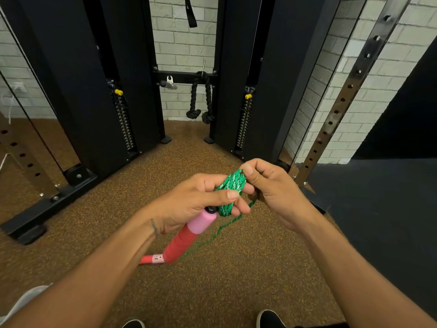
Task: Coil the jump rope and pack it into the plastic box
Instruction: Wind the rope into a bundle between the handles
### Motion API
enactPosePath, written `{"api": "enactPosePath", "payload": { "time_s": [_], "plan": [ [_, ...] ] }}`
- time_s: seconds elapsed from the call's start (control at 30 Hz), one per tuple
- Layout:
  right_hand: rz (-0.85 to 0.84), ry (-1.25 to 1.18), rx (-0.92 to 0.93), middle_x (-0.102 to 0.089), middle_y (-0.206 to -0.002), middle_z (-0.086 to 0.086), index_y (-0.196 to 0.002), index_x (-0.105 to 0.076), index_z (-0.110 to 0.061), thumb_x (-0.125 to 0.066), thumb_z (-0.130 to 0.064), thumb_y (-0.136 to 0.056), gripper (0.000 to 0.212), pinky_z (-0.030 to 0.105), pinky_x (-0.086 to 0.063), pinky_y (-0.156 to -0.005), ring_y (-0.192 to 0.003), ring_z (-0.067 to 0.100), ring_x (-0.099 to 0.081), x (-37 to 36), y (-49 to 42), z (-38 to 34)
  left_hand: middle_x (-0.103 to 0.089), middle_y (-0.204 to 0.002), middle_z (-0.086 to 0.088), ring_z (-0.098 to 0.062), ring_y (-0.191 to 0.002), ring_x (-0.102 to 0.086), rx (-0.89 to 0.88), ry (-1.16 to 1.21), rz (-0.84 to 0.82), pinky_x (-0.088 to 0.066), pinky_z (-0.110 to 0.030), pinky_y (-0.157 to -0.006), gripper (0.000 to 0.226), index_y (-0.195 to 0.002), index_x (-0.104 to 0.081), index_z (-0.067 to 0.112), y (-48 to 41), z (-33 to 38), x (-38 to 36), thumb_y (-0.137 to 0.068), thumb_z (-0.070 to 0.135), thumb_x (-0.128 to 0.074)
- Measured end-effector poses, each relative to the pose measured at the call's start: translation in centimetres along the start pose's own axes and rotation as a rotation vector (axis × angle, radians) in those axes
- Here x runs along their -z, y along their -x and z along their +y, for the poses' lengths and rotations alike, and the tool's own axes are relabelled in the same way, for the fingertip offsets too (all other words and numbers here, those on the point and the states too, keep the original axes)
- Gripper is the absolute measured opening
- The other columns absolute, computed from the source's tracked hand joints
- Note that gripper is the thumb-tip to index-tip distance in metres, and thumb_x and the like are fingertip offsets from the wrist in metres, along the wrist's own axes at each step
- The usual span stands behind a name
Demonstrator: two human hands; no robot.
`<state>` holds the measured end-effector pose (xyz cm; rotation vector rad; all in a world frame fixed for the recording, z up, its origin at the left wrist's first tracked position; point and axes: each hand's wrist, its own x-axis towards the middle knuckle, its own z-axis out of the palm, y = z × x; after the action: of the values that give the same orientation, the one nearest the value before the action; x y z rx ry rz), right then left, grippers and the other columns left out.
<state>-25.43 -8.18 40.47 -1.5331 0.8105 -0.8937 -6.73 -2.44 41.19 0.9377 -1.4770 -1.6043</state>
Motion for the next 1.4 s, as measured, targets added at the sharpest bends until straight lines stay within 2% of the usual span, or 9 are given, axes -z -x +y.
{"api": "enactPosePath", "payload": {
  "time_s": [0.13, 0.3, 0.43, 0.53, 0.7, 0.93, 1.07, 1.3, 1.4],
  "plan": [
    [-0.052, 0.015, -0.04, -0.063, -0.087, 0.014, -0.085, -0.07, -0.022, -0.055, -0.046, -0.088, 0.028, 0.041, -0.039, -0.073, -0.082, 0.026, -0.049, 0.0, 0.2, 0.3, -0.074, -0.1, -0.011, -0.016, -0.089, -0.068, 0.005, 0.003, -0.053, -0.053, -0.022, -0.082, 0.036, -0.126, -0.061, 0.003, 0.3, 0.1, -0.1, -0.093, 0.016, -0.054],
    [-0.08, -0.044, -0.107, -0.062, -0.077, 0.004, -0.085, -0.068, -0.018, -0.052, -0.043, -0.091, 0.03, 0.034, -0.041, -0.067, -0.071, 0.024, -0.048, 0.1, 0.1, 0.4, -0.073, -0.107, -0.01, -0.017, -0.096, -0.066, -0.023, -0.006, -0.046, -0.052, -0.024, -0.088, 0.04, -0.131, -0.057, 0.004, 0.1, 0.0, -0.4, -0.095, 0.018, -0.05],
    [-0.099, -0.023, -0.168, -0.063, -0.086, 0.011, -0.099, -0.073, -0.023, -0.052, -0.031, -0.099, 0.023, 0.034, -0.045, -0.069, -0.076, 0.025, -0.051, 0.2, 0.0, 0.8, -0.075, -0.102, -0.009, -0.014, -0.09, -0.069, -0.095, 0.086, 0.04, -0.053, -0.022, -0.084, 0.036, -0.125, -0.06, 0.004, 0.0, 0.0, -0.4, -0.093, 0.017, -0.053],
    [-0.124, -0.028, -0.226, -0.063, -0.073, -0.004, -0.113, -0.071, -0.032, -0.047, -0.025, -0.104, 0.026, 0.024, -0.044, -0.06, -0.061, 0.007, -0.051, -0.3, 0.0, 1.2, -0.075, -0.107, -0.014, -0.016, -0.093, -0.07, -0.127, 0.172, 0.079, -0.055, -0.025, -0.085, 0.037, -0.124, -0.062, 0.006, -0.2, -0.1, -0.3, -0.09, 0.02, -0.057],
    [-0.158, 0.046, -0.322, -0.061, -0.066, -0.005, -0.097, -0.067, -0.028, -0.046, -0.02, -0.104, 0.024, 0.028, -0.049, -0.062, -0.059, 0.009, -0.056, -1.1, 0.2, 1.4, -0.075, -0.109, -0.011, -0.014, -0.096, -0.07, -0.134, 0.206, 0.122, -0.056, -0.026, -0.084, 0.038, -0.129, -0.059, 0.006, -0.2, -0.2, -0.5, -0.094, 0.019, -0.053],
    [-0.333, 0.131, -0.357, -0.064, -0.073, -0.003, -0.101, -0.069, -0.017, -0.052, -0.026, -0.102, 0.02, 0.031, -0.05, -0.07, -0.067, 0.012, -0.061, -1.6, 0.6, 1.2, -0.074, -0.115, -0.006, -0.013, -0.101, -0.069, -0.136, 0.117, 0.358, -0.057, -0.027, -0.069, 0.03, -0.126, -0.062, 0.013, -0.7, -0.1, -0.4, -0.101, 0.02, -0.047],
    [-0.359, 0.134, -0.307, -0.063, -0.067, -0.003, -0.091, -0.074, -0.016, -0.061, -0.024, -0.097, 0.016, 0.027, -0.048, -0.064, -0.059, 0.01, -0.059, -1.7, 0.8, 0.5, -0.075, -0.112, -0.004, -0.015, -0.103, -0.07, -0.09, -0.002, 0.366, -0.057, -0.032, -0.085, 0.03, -0.126, -0.061, 0.012, -0.8, -0.2, 0.0, -0.102, 0.022, -0.047],
    [-0.378, 0.002, -0.186, -0.065, -0.059, 0.003, -0.074, -0.076, -0.012, -0.069, -0.026, -0.089, 0.021, 0.028, -0.051, -0.061, -0.054, 0.014, -0.059, -0.6, 1.1, -0.5, -0.076, -0.109, -0.004, -0.012, -0.098, -0.071, -0.138, -0.1, 0.416, -0.055, -0.024, -0.088, 0.03, -0.126, -0.061, 0.011, -0.7, 0.1, -0.1, -0.102, 0.021, -0.046],
    [-0.371, -0.079, -0.116, -0.061, -0.053, -0.001, -0.075, -0.074, -0.009, -0.066, -0.023, -0.087, 0.02, 0.025, -0.047, -0.056, -0.049, 0.01, -0.054, -0.5, 1.0, -0.6, -0.076, -0.108, -0.003, -0.014, -0.099, -0.071, -0.129, -0.176, 0.461, -0.054, -0.032, -0.094, 0.028, -0.124, -0.061, 0.013, -0.4, 0.3, 0.6, -0.103, 0.022, -0.045]
  ]
}}
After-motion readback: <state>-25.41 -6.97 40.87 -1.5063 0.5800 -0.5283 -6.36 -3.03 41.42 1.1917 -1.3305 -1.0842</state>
